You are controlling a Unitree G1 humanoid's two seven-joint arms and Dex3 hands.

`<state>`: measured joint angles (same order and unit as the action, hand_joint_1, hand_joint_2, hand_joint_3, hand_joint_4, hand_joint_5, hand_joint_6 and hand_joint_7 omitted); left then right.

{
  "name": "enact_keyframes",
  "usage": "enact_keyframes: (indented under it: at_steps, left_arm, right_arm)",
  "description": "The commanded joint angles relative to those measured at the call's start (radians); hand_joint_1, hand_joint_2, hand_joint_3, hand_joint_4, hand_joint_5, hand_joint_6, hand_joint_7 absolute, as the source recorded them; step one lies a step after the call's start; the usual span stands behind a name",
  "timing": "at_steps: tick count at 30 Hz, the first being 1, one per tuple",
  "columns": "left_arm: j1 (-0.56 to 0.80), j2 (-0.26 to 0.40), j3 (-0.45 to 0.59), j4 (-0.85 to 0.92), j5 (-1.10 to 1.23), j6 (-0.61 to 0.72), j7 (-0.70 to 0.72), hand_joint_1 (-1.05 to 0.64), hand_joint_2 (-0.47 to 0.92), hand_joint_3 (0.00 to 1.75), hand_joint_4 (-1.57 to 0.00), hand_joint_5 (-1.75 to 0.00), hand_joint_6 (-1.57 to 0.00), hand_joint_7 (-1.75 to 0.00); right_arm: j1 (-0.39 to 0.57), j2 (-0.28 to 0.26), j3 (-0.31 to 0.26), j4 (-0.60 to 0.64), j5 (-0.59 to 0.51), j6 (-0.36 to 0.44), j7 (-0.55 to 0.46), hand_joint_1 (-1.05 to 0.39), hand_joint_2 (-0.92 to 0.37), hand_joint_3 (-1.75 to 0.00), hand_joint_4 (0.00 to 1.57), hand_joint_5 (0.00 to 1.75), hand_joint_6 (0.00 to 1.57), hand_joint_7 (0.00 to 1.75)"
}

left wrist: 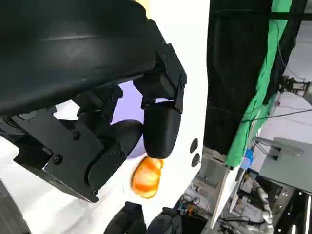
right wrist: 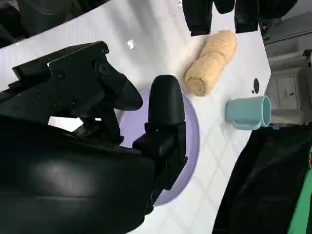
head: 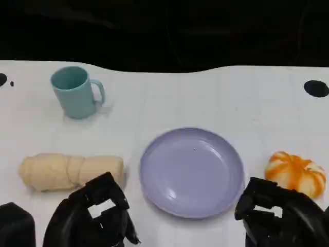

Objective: Grasp the towel on the left side of the plate with the left hand and place it into the plate.

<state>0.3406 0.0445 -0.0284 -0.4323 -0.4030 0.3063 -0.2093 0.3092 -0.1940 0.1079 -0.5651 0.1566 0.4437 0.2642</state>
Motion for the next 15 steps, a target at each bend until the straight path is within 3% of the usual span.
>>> enact_keyframes:
  at_steps: [1, 15]
  left_arm:
    - [0.004, 0.004, 0.01, -0.005, -0.008, -0.004, -0.005, -0.14, 0.4, 1.45, -0.87, -1.75, -0.75, -1.64]
    - [0.004, 0.005, 0.016, -0.013, -0.013, 0.01, 0.002, -0.13, 0.4, 1.44, -0.87, -1.75, -0.75, -1.63]
  right_arm:
    - [0.004, -0.013, -0.017, -0.001, 0.008, -0.013, 0.005, -0.06, -0.69, -1.04, 0.71, 1.75, 0.57, 1.6]
    - [0.003, -0.011, -0.012, -0.006, 0.001, -0.007, -0.001, -0.08, -0.68, -1.04, 0.72, 1.75, 0.58, 1.59]
